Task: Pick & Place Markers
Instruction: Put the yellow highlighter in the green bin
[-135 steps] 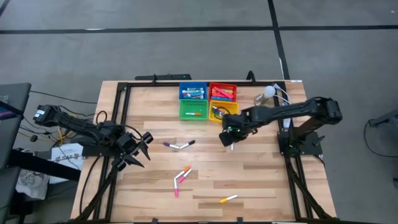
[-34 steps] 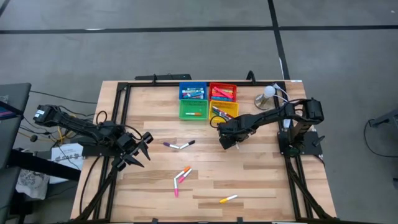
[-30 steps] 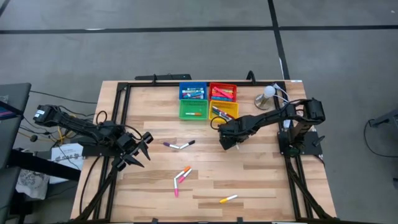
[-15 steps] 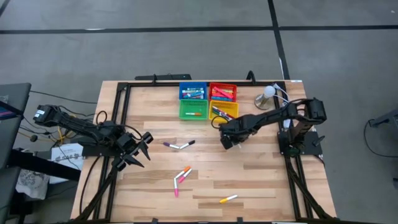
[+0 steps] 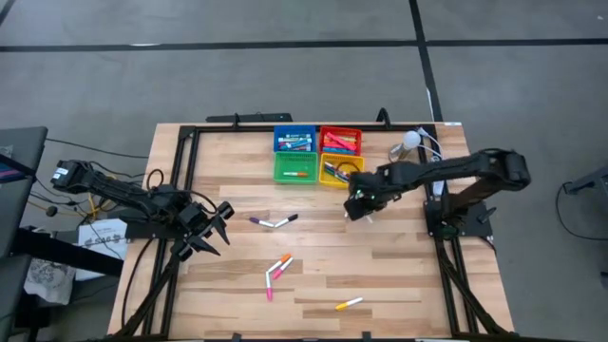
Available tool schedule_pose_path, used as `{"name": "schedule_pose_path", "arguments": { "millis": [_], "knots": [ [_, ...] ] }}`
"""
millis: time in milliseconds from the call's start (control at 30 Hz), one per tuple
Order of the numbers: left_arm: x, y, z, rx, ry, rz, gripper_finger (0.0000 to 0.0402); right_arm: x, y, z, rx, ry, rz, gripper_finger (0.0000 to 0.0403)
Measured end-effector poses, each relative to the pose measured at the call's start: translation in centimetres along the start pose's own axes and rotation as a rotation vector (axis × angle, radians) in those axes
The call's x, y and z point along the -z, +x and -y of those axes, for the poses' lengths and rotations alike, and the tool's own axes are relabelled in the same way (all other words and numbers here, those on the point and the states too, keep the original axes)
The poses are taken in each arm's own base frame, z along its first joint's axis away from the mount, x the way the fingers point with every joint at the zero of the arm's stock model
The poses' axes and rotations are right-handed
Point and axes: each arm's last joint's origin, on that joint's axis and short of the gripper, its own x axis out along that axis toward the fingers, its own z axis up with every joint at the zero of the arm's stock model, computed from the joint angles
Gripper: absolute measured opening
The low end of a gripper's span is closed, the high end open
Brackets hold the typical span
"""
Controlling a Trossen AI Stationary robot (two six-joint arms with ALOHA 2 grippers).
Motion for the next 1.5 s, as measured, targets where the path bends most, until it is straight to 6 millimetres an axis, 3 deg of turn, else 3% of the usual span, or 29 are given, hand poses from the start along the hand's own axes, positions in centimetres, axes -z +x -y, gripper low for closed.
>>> {"name": "schedule_pose_path", "arguments": {
  "millis": [367, 600, 767, 1067, 1200, 1300, 1500],
  "knots": [
    [0.0, 0.0, 0.0, 0.000, -0.003, 0.001, 0.0150, -0.9, -8.6, 0.0, -0.566, -0.093, 0.294, 0.0044],
    [-0.1, 0.0, 0.0, 0.002, -0.022, 0.009, 0.0150, -1.1, -12.2, -0.6, -0.824, -0.176, 0.489, 0.0042],
    [-0.2, 0.0, 0.0, 0.003, -0.030, 0.016, 0.0150, -1.4, -12.8, -1.2, -0.912, -0.229, 0.527, 0.0042],
    [-0.9, -0.1, 0.0, -0.016, 0.039, 0.090, 0.0150, -1.8, -12.0, -1.8, -0.911, -0.248, 0.497, 0.0043],
    [-0.5, -0.1, -1.1, -0.323, -0.136, 0.118, 0.0150, -1.9, -11.9, -1.9, -0.908, -0.248, 0.495, 0.0045],
    [1.7, 0.0, -2.1, -0.574, -0.232, -0.018, 0.0150, -1.9, -11.9, -1.9, -0.904, -0.262, 0.502, 0.0045],
    [4.4, 0.0, -3.7, -0.759, -0.333, -0.168, 0.0150, -2.0, -12.1, -2.0, -0.928, -0.270, 0.528, 0.0043]
  ]
}}
